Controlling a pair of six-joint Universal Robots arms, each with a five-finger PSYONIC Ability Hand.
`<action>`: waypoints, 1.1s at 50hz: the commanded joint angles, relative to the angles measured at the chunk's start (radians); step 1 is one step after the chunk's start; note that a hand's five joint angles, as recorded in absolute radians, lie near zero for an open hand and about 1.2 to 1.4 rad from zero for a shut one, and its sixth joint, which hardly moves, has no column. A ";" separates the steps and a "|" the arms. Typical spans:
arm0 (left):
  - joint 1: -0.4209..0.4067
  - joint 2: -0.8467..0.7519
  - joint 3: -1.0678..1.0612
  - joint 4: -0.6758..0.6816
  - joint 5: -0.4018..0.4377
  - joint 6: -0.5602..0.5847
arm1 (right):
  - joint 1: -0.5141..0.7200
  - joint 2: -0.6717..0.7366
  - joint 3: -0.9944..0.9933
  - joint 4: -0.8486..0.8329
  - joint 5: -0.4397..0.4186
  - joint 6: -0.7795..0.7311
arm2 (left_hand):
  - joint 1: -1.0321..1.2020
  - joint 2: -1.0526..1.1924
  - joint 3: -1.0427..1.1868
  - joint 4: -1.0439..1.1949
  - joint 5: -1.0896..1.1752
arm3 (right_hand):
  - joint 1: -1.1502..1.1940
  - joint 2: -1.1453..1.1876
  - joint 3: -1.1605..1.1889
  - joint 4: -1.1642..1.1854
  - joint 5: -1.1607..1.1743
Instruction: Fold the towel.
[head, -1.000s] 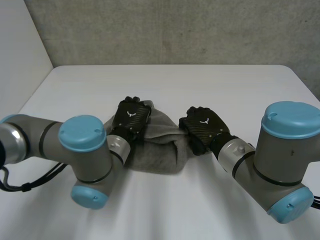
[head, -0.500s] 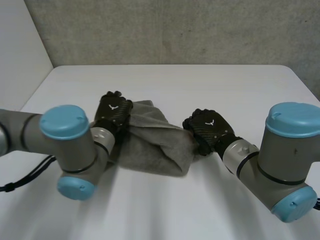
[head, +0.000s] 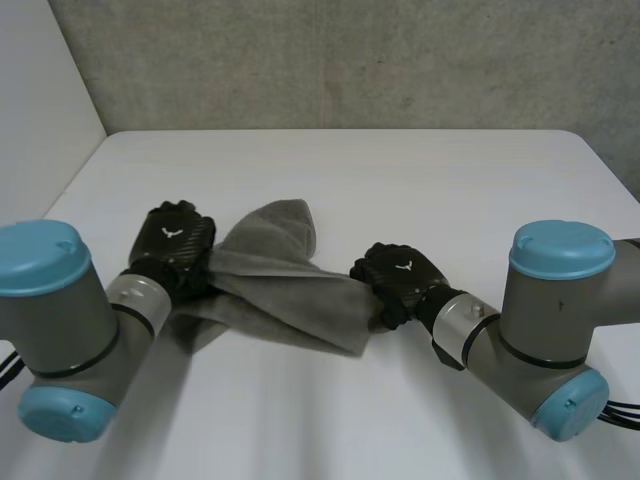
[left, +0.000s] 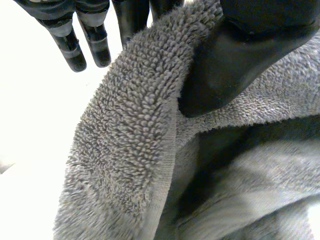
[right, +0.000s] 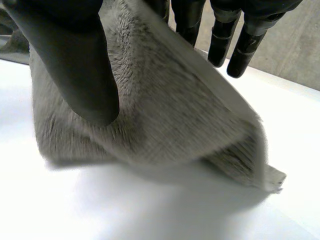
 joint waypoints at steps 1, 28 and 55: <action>0.057 0.039 -0.013 -0.029 0.013 -0.001 | -0.025 -0.010 0.025 -0.003 -0.001 -0.012 | 0.159 0.101 -0.051 -0.059 0.100 | 0.037 0.036 -0.042 -0.076 0.037; 0.170 0.128 0.079 -0.198 0.225 0.004 | -0.091 -0.169 -0.083 0.064 -0.070 -0.175 | 0.159 0.101 -0.051 -0.059 0.100 | 0.544 0.543 -0.042 -0.076 0.545; 0.189 0.130 0.475 0.095 0.418 -0.053 | -0.100 -0.270 -0.346 -0.219 0.071 -0.255 | 0.159 0.101 -0.051 -0.059 0.100 | 0.544 0.543 -0.042 -0.076 0.545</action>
